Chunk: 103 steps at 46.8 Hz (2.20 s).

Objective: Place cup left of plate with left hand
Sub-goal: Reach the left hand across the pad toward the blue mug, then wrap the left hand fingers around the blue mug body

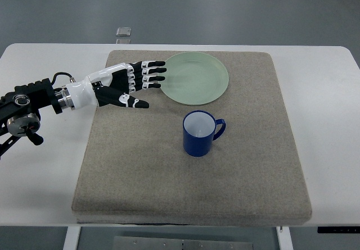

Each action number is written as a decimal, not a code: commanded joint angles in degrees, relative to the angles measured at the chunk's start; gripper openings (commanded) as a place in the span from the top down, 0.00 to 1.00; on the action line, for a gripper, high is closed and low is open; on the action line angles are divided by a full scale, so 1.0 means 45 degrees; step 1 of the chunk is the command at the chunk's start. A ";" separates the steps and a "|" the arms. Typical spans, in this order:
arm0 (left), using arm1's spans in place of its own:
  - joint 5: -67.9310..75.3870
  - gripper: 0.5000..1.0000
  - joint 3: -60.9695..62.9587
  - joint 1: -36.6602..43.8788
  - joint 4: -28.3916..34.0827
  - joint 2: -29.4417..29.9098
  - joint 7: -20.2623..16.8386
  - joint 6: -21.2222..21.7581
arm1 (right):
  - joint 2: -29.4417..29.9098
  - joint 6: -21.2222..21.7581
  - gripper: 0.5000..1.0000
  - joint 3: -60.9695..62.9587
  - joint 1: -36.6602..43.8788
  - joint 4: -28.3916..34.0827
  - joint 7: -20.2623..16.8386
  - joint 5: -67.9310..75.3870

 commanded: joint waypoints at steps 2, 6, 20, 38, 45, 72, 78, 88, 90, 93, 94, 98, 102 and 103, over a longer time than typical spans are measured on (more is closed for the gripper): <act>0.0019 0.01 0.0611 0.0124 -0.0244 -0.0012 0.0001 0.0001 | 0.0000 0.0000 0.13 0.0000 0.0000 0.0005 -0.0014 0.0000; 0.0019 0.01 0.0846 0.0164 -0.0225 -0.0071 0.0001 0.0001 | 0.0000 0.0000 0.13 0.0000 0.0000 0.0005 0.0006 0.0000; 0.0039 0.01 0.0866 0.0164 0.0146 -0.0949 -0.0018 0.0001 | 0.0000 0.0000 0.13 0.0000 0.0000 0.0005 0.0006 0.0000; 0.0918 0.01 0.0808 0.0164 0.0244 -0.1224 -0.0057 0.0435 | 0.0000 0.0000 0.13 0.0000 0.0000 0.0005 0.0006 0.0000; 0.0937 0.01 0.0827 0.0183 0.0225 -0.1301 -0.0057 0.0494 | 0.0000 0.0000 0.13 0.0000 0.0000 0.0005 0.0006 0.0000; 0.1523 0.01 0.0925 0.0164 0.0517 -0.2063 -0.0018 0.0787 | 0.0000 0.0000 0.13 0.0000 0.0000 0.0005 0.0006 0.0000; 0.1523 0.01 0.0925 0.0105 0.0635 -0.2161 -0.0018 0.0806 | 0.0000 0.0000 0.13 0.0000 0.0000 0.0005 -0.0014 0.0000; 0.1543 0.01 0.1197 0.0085 0.0654 -0.2414 0.0001 0.0826 | 0.0000 0.0000 0.13 0.0000 0.0000 0.0005 0.0005 0.0000; 0.1543 0.01 0.1276 0.0085 0.0752 -0.2493 0.0001 0.0826 | 0.0000 0.0000 0.13 0.0000 0.0000 -0.0015 0.0006 0.0000; 0.1543 0.01 0.1276 0.0085 0.0791 -0.2513 0.0001 0.0826 | 0.0000 0.0000 0.13 0.0000 0.0000 0.0005 0.0006 0.0000; 0.1543 0.01 0.1276 0.0085 0.0791 -0.2532 0.0001 0.0826 | 0.0000 0.0000 0.13 0.0000 0.0000 0.0005 0.0006 0.0000; 0.1543 0.01 0.1276 0.0066 0.0810 -0.2590 0.0001 0.0826 | 0.0000 0.0000 0.13 0.0000 0.0000 0.0005 0.0006 0.0000; 0.1543 0.01 0.1296 0.0066 0.0908 -0.2747 0.0001 0.0826 | 0.0000 0.0000 0.13 0.0000 0.0000 0.0005 0.0005 0.0000; 0.1543 0.01 0.1277 0.0047 0.0947 -0.2766 0.0021 0.0826 | 0.0000 0.0000 0.13 0.0000 0.0000 0.0005 0.0006 0.0000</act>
